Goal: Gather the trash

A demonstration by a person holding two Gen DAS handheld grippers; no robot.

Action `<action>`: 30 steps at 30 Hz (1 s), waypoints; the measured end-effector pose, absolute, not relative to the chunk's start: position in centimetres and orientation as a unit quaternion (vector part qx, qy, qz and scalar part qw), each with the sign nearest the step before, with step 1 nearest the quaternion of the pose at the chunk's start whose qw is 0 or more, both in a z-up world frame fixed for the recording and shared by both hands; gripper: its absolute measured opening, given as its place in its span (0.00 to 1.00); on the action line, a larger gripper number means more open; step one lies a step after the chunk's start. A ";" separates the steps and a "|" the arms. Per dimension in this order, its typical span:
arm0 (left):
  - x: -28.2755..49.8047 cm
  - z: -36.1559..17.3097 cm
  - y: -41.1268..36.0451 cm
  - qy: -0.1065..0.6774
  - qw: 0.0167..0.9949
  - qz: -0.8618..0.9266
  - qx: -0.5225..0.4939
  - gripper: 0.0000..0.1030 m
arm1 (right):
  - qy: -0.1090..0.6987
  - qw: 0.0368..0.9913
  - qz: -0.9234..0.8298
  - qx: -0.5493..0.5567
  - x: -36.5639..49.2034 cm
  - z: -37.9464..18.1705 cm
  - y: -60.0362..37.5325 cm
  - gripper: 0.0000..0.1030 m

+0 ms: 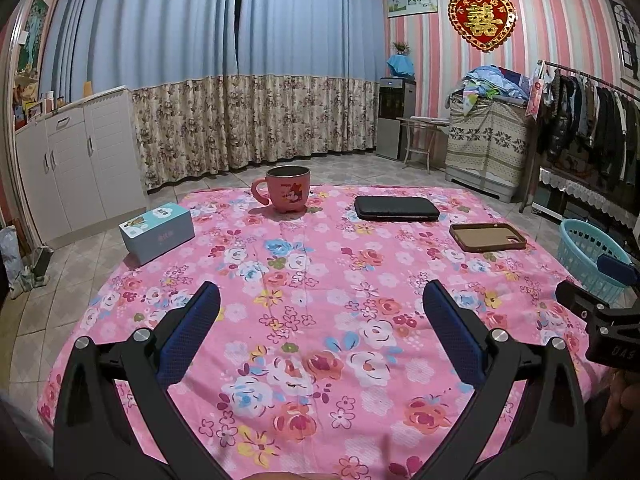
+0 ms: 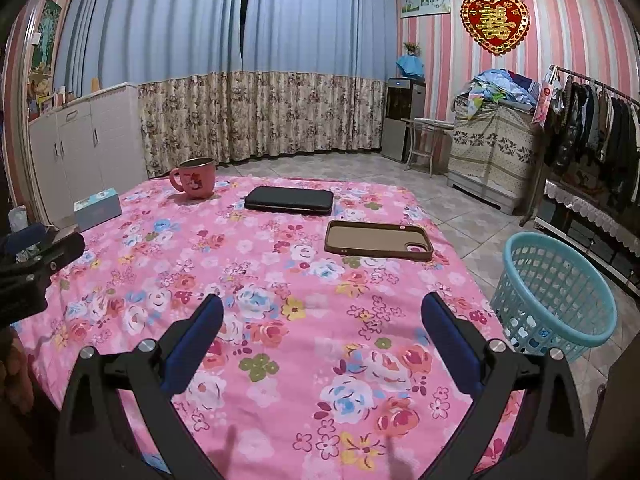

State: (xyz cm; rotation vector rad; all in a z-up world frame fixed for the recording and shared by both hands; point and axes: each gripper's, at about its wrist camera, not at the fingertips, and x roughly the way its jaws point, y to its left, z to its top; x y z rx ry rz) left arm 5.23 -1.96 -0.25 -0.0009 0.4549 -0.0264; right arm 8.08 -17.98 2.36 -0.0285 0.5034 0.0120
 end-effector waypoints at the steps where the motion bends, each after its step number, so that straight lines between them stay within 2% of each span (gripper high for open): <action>1: 5.2 -0.3 -1.9 0.226 0.974 -0.013 -0.001 0.95 | 0.249 0.968 0.006 -0.014 8.1 2.4 -18.0 0.94; 30: 5.0 -0.1 -2.4 0.225 0.974 -0.019 0.004 0.95 | 0.251 0.968 0.008 -0.014 8.1 2.3 -17.8 0.94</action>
